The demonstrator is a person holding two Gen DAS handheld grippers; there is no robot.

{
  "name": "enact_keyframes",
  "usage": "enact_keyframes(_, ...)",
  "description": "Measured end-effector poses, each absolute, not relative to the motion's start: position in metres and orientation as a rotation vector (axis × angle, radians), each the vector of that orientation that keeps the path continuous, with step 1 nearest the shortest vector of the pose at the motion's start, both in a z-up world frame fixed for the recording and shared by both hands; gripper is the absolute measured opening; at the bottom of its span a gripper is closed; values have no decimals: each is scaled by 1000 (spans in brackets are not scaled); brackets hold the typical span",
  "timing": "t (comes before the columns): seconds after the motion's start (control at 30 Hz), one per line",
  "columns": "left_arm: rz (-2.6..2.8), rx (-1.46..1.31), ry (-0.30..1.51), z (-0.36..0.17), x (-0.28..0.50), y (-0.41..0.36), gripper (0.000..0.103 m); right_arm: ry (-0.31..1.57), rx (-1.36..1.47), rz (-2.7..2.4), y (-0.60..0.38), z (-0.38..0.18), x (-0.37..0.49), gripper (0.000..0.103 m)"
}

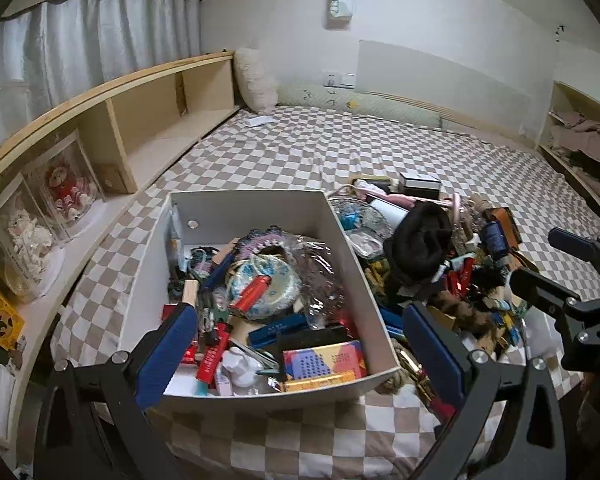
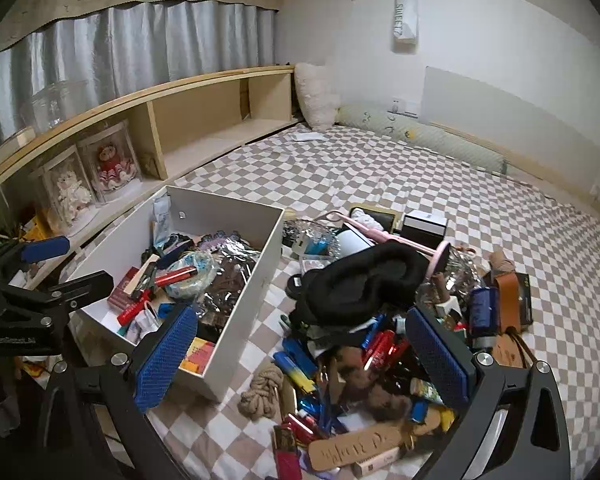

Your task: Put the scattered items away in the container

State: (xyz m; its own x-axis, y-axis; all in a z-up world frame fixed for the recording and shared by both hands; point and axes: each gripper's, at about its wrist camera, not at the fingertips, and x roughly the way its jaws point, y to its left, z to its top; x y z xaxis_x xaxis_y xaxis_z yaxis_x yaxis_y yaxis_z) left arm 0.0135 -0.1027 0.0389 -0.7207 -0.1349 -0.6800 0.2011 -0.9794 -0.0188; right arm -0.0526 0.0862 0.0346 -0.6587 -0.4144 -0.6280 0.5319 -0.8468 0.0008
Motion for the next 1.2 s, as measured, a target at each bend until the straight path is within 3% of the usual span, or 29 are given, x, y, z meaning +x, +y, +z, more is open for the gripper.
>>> enact_keyframes(1.2,-2837,1023,120,40,45,-81,103,184,832,-2503,117,29,-7,103)
